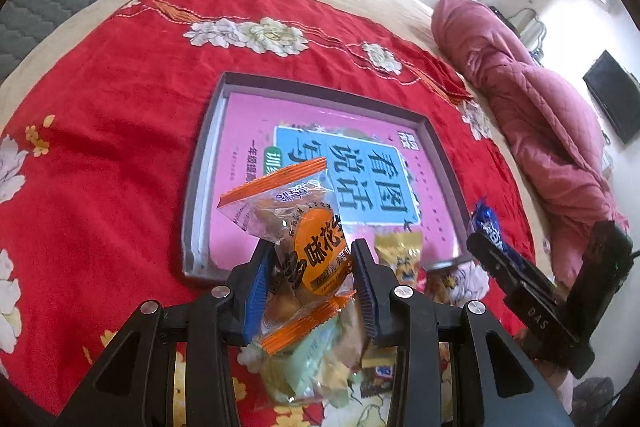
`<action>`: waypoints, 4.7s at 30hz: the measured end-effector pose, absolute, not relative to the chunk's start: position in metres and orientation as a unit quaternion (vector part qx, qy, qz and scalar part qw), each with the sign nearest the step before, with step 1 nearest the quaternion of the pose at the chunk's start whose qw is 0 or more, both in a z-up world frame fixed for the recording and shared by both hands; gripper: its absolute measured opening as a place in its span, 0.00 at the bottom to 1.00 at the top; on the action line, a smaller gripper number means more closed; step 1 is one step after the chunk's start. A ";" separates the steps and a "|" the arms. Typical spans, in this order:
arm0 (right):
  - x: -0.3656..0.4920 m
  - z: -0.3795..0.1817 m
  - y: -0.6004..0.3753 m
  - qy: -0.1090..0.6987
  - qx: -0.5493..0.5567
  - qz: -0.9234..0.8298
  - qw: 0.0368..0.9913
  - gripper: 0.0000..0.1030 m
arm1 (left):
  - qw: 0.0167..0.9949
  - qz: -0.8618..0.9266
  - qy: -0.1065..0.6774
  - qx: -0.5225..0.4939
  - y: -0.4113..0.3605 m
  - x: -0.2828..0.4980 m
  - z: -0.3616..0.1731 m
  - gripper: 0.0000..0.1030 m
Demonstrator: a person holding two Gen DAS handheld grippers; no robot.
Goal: Organize snacks
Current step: 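Lift both packets and carry them over the pink workbook in the tray, then open both grippers to drop the Oreo packet and peanut bag into the tray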
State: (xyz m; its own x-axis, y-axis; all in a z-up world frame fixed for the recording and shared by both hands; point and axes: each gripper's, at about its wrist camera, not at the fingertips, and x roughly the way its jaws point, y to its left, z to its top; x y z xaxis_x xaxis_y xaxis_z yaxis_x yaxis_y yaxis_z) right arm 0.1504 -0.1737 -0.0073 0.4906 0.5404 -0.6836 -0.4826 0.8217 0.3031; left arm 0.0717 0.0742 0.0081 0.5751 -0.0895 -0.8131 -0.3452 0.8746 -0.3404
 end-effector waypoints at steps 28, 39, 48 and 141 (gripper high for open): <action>0.177 -0.037 -0.159 0.445 0.029 0.278 0.851 0.55 | 0.839 0.092 0.478 -0.244 0.087 0.109 -0.031 0.40; 0.176 -0.042 -0.154 0.447 0.009 0.268 0.853 0.55 | 0.834 0.090 0.488 -0.242 0.085 0.111 -0.039 0.40; 0.175 -0.043 -0.153 0.446 0.003 0.266 0.854 0.55 | 0.831 0.087 0.493 -0.240 0.082 0.114 -0.042 0.40; 0.105 0.014 -0.183 0.378 -0.004 0.298 0.876 0.68 | 0.858 0.029 0.468 -0.208 0.064 0.038 0.029 0.57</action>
State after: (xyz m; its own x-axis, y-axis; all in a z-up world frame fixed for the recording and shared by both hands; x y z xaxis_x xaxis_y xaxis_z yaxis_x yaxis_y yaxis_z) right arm 0.1049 -0.1833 0.0144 0.5360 0.5189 -0.6659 -0.5256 0.8224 0.2177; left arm 0.0381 0.0642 0.0290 0.5595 -0.1462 -0.8159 -0.2440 0.9116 -0.3307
